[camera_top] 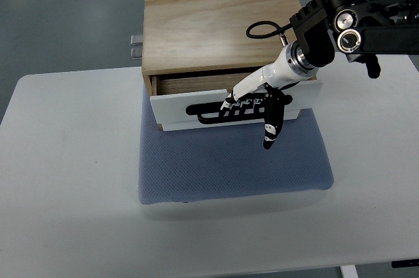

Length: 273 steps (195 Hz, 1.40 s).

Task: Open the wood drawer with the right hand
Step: 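Pull the handle toward the robot with the right hand, sliding the drawer out, then keep pulling the drawer handle outward with the right hand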

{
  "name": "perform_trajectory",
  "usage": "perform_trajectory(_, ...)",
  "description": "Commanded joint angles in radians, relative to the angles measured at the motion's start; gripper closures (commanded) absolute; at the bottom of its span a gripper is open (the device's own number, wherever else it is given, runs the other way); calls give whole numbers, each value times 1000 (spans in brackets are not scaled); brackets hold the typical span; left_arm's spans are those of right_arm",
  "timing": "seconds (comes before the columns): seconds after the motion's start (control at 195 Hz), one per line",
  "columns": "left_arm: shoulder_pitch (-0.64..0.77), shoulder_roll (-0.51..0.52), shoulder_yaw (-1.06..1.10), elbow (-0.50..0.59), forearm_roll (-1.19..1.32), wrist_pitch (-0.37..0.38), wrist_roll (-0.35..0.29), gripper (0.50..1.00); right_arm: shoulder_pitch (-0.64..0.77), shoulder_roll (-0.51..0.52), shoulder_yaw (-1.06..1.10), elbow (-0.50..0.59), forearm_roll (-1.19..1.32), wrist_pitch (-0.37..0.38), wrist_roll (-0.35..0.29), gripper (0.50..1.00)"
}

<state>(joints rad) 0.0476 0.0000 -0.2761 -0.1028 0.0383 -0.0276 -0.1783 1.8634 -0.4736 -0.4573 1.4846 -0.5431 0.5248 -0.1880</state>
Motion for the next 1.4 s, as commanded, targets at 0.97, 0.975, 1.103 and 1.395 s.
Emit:
perform_trajectory(0.97,0,0,0,0,0,2,0,500,51,-37,-1,129,22,66,2,558)
perform_trajectory(0.975,0,0,0,0,0,2,0,500,51,-37,-1,129,22,66,2,558)
perform_trajectory(1.103,0,0,0,0,0,0,0,500,51,-36,-1,128,20,53,2,558)
perform_trajectory(1.395,0,0,0,0,0,0,0,500,51,-36,-1,138,22,66,2,558)
